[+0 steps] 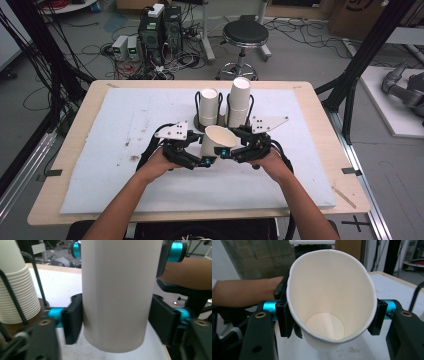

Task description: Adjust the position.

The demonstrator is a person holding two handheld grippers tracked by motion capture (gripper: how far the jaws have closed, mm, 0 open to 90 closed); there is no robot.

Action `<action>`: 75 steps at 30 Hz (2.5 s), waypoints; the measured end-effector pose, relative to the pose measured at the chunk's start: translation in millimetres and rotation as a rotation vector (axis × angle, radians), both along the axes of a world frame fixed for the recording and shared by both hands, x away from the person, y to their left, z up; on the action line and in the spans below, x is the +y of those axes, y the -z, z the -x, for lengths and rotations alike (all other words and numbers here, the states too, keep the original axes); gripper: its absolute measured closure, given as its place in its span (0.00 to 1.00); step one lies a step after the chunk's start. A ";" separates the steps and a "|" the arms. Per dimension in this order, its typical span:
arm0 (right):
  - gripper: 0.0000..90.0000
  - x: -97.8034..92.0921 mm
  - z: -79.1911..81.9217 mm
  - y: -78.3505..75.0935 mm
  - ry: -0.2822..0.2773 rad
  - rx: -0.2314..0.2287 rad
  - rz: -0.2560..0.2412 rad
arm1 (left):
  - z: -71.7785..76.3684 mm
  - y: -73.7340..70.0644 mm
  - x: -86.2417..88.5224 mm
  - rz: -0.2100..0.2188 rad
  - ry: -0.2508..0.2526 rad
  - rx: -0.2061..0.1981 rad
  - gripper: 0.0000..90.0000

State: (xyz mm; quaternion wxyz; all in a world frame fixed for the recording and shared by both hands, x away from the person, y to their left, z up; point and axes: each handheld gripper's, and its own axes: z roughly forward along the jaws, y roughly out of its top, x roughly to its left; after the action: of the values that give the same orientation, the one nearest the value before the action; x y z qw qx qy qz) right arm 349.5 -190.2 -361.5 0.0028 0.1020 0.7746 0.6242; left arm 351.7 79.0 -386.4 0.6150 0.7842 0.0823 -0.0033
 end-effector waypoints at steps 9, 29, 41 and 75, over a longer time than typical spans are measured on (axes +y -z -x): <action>0.43 2.6 0.2 0.1 -0.012 0.019 0.013 | 0.5 1.4 -1.7 -0.018 0.034 -0.027 0.41; 0.40 5.2 1.2 2.6 0.016 -0.007 -0.014 | 0.7 2.8 -4.4 -0.026 -0.008 -0.014 0.32; 0.20 9.6 2.9 2.4 0.034 0.023 -0.065 | 0.5 2.7 -4.2 -0.002 0.020 -0.030 0.40; 0.44 -41.3 -6.0 3.8 0.270 -0.111 0.027 | -16.1 6.8 93.8 -0.001 -0.468 -0.034 0.24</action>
State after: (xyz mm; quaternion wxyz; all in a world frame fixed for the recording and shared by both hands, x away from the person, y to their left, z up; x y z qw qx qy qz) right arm 355.5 -231.5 -365.4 0.1308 0.1705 0.7607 0.6126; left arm 367.8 172.8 -393.2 0.6000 0.7440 0.2514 0.1526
